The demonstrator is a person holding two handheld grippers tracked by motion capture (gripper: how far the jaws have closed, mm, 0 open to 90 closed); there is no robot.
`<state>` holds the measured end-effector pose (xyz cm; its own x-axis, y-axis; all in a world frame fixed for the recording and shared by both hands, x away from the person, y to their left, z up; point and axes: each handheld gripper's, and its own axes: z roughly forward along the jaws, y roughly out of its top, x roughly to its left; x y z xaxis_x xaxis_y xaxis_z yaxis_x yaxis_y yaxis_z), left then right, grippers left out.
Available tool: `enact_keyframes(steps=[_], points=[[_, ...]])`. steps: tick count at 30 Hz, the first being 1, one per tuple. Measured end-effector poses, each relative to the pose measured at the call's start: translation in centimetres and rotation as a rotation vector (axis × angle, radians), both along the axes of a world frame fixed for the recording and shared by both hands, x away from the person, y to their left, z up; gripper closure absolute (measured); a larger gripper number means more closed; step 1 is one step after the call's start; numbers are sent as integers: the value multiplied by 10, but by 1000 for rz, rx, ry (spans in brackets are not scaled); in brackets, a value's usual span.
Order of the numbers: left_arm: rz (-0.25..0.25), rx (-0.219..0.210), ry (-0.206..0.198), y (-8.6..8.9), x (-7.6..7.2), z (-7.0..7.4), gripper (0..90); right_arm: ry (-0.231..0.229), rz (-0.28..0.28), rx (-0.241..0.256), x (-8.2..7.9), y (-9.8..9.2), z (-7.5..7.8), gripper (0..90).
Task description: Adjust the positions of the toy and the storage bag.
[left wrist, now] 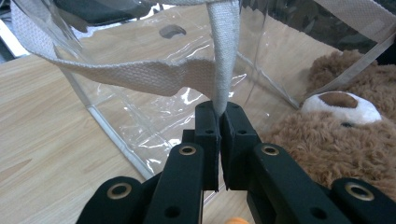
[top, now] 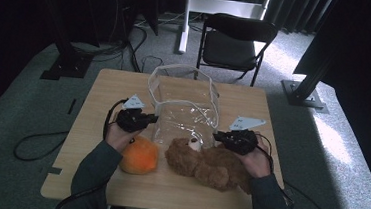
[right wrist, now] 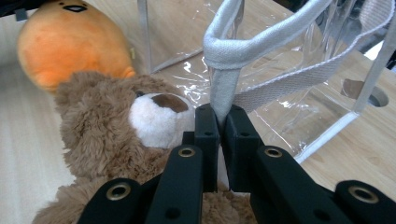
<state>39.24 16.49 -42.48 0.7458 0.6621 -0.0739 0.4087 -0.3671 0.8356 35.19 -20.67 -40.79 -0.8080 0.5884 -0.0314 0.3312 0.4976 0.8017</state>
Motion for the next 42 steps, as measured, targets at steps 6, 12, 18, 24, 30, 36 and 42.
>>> enact_keyframes(steps=[6,12,18,24,30,36,42], points=[[4,-2,-6,6,-10,-1,871,18,15,26,-6,-1,-1,844],[28,-2,-14,15,-16,-1,870,28,37,28,-9,6,0,843],[32,4,-16,13,-12,-1,869,0,-9,13,0,5,1,836],[35,-1,-8,9,-7,-1,868,-29,-78,44,15,-4,-3,827],[27,-3,-3,9,-7,-1,837,-27,-75,31,11,0,-2,814],[24,-27,-22,18,-14,2,625,-44,-52,31,5,0,1,604],[79,-43,-34,43,-18,6,553,-68,-46,77,-4,-12,9,514]])
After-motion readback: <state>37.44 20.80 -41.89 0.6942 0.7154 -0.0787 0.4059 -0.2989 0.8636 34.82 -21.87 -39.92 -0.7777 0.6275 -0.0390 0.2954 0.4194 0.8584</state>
